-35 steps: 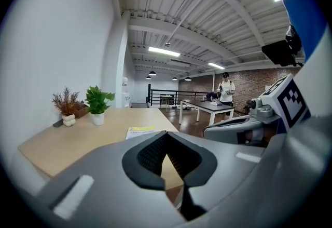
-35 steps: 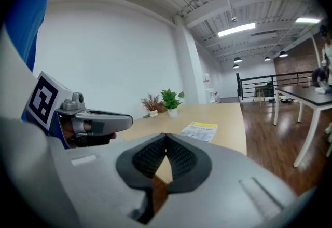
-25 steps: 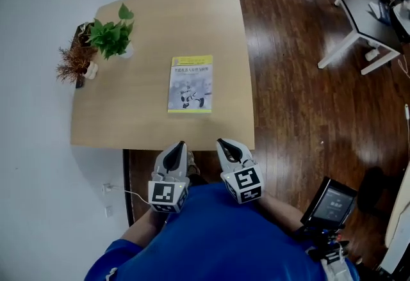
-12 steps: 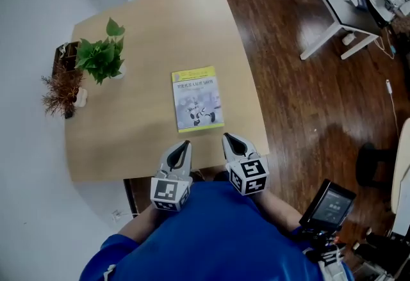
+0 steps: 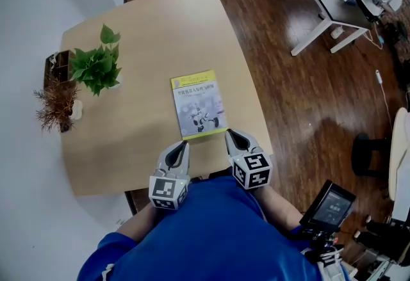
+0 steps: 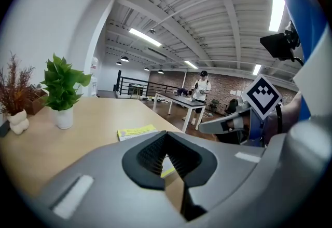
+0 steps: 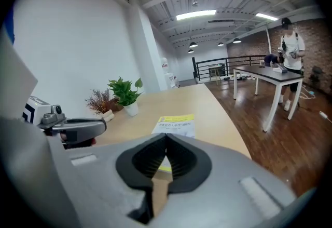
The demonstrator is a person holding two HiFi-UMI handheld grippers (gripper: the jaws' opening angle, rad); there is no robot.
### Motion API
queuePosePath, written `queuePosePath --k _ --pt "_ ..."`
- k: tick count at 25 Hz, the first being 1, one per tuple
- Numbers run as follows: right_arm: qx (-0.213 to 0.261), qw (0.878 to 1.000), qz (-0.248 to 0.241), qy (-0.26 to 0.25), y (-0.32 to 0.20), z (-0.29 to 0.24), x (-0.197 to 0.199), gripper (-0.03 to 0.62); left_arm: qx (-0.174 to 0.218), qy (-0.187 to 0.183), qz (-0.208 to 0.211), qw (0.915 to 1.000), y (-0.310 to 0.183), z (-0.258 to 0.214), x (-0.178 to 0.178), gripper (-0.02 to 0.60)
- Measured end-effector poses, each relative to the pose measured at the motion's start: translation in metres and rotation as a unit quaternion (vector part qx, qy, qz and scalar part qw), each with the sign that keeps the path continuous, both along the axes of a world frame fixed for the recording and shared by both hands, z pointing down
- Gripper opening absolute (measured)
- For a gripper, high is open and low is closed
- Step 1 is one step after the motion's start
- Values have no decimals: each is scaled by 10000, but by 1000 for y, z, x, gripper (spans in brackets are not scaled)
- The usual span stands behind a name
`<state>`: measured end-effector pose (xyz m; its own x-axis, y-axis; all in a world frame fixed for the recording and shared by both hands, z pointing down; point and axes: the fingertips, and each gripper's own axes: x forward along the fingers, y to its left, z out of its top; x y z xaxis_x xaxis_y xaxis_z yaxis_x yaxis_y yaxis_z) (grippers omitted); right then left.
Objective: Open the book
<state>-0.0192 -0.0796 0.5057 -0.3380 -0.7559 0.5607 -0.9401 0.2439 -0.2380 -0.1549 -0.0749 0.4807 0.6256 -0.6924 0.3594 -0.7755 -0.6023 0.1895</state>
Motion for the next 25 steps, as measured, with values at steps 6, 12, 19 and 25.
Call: queuePosePath --k 6,12,19,25 --pt "29 9999 -159 39 -39 0 17 3 3 -65 -245 9997 -25 0 4 6" --pt "-109 9991 -406 -40 -73 9 32 3 -67 -180 -494 9986 -46 0 13 6" --pt "-358 9965 -758 13 -104 33 42 3 -281 -332 -807 9958 -64 11 19 6" --pt "-630 9925 -1043 13 -131 62 44 3 -523 -551 -906 9930 -68 27 22 6"
